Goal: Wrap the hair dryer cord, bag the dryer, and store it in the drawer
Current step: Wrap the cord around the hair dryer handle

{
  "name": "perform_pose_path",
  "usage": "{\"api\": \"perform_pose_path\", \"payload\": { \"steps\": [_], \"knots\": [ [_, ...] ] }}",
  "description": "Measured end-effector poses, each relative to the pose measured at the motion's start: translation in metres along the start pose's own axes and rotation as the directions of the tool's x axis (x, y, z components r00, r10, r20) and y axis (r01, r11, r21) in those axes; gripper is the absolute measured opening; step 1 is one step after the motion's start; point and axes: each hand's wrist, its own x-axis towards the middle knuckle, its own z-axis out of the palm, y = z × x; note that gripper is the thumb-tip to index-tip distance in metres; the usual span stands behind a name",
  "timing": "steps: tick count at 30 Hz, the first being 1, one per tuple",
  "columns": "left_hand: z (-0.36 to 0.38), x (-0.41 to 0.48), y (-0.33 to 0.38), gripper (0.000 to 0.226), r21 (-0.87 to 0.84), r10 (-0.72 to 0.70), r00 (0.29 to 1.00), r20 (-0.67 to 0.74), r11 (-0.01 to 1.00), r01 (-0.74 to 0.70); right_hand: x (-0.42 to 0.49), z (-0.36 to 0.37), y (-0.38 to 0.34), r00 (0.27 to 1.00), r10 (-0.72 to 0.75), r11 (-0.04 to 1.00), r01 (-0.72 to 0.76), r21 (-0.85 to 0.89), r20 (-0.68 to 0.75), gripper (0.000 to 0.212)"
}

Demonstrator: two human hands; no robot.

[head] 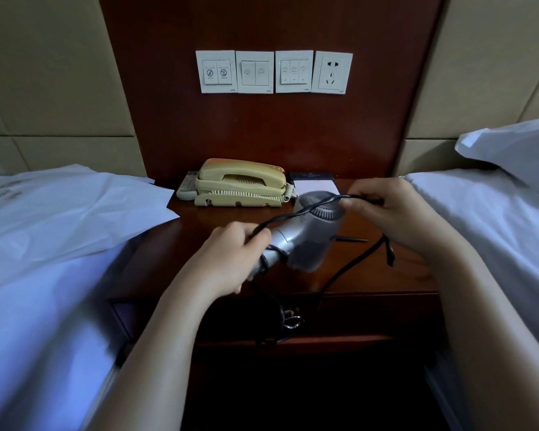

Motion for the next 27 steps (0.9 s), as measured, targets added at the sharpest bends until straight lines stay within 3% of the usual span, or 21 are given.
{"api": "perform_pose_path", "payload": {
  "steps": [6, 11, 13, 15, 17, 21, 24, 27],
  "knots": [
    [0.002, 0.004, 0.002, 0.046, -0.031, -0.041, 0.981, 0.189, 0.998, 0.048, -0.003, -0.003, 0.007, 0.997, 0.065, 0.99, -0.069, 0.12, 0.034, 0.019],
    [0.009, 0.001, 0.009, 0.03, -0.242, 0.002, 0.938, 0.346, 0.966, 0.087, -0.003, -0.002, 0.013, 0.991, 0.12, 0.956, -0.133, 0.261, 0.066, 0.023],
    [0.01, -0.002, 0.01, 0.035, -0.349, 0.061, 0.924, 0.377, 0.934, 0.081, -0.007, -0.003, 0.013, 0.988, 0.131, 0.922, -0.153, 0.356, 0.086, 0.03],
    [0.01, -0.003, 0.013, 0.046, -0.484, 0.134, 0.924, 0.357, 0.873, 0.06, -0.013, -0.005, 0.004, 0.982, 0.162, 0.872, -0.189, 0.452, 0.099, 0.014],
    [0.011, 0.002, 0.012, 0.051, -0.594, 0.099, 0.956, 0.274, 0.8, 0.087, -0.017, -0.007, -0.001, 0.981, 0.167, 0.845, -0.195, 0.499, 0.101, 0.019],
    [0.015, 0.02, -0.003, 0.052, -0.727, -0.036, 0.97, 0.239, 0.656, 0.204, -0.014, 0.002, 0.012, 0.969, 0.182, 0.874, -0.237, 0.423, 0.167, 0.011],
    [0.016, 0.029, -0.008, 0.04, -0.787, -0.162, 0.971, 0.176, 0.569, 0.237, -0.015, 0.011, 0.019, 0.964, 0.198, 0.903, -0.25, 0.35, 0.18, 0.023],
    [0.018, 0.027, -0.011, 0.043, -0.842, -0.144, 0.969, 0.201, 0.48, 0.246, -0.014, 0.014, 0.016, 0.96, 0.177, 0.929, -0.236, 0.286, 0.217, 0.029]
  ]
}}
